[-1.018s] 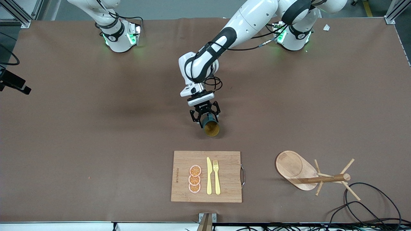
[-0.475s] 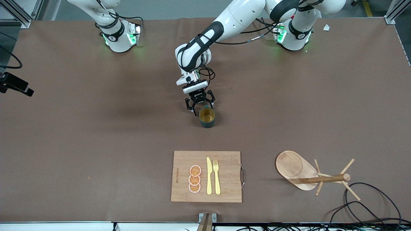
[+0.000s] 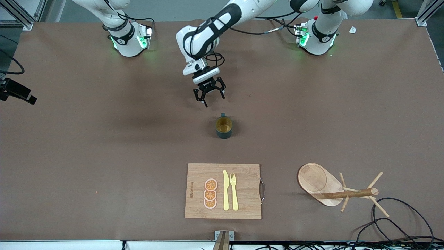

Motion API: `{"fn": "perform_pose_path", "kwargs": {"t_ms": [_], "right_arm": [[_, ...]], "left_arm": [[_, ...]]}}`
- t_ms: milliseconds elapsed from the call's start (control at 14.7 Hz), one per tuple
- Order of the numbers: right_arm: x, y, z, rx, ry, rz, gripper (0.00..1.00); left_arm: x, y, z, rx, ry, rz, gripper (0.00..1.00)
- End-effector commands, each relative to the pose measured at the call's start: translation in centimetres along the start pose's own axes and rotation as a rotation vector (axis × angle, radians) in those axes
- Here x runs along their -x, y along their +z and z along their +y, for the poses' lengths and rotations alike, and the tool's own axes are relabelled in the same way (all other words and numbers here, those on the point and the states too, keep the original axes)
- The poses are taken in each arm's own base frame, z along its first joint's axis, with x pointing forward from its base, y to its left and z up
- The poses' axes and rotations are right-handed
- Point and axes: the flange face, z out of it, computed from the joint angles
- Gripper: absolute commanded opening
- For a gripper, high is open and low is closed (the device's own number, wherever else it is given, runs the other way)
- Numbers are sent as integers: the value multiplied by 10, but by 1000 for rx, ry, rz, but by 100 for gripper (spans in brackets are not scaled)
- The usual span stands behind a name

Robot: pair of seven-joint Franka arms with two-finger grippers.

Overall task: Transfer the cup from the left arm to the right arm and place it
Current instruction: 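Open the left gripper and raise it while the right gripper approaches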

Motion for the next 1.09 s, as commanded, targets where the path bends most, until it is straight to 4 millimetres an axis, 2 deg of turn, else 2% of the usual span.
{"fn": "perform_pose_path", "kwargs": {"t_ms": [0, 136, 204, 407, 475, 543, 611, 679, 814, 1018], "right_arm": [[4, 1, -2, -2, -12, -7, 100], [4, 1, 0, -1, -9, -12, 100], [5, 1, 1, -1, -8, -13, 100], [5, 16, -1, 0, -11, -76, 100], [4, 24, -5, 1, -21, -104, 100], [5, 32, -15, 1, -37, -119, 100], [5, 40, -28, -7, -54, -127, 100], [3, 50, -51, -7, -85, -130, 100], [-3, 77, -102, -4, -120, -134, 100], [-1, 128, -177, -60, -39, -163, 100]], "left_arm": [[-64, -39, 6, -34, -22, -102, 100], [-119, -63, 10, -42, -10, -189, 100], [-150, -65, 10, -44, -22, -212, 100], [-251, -54, 8, -54, -33, -299, 100], [-292, -45, 4, -50, 0, -346, 100], [-321, -35, -1, -46, 30, -381, 100], [-351, -20, -7, -49, 37, -411, 100], [-387, -2, -14, -49, 24, -425, 100], [-444, 25, -25, -38, 3, -451, 100], [-501, 70, -60, -30, 80, -516, 100]]}}
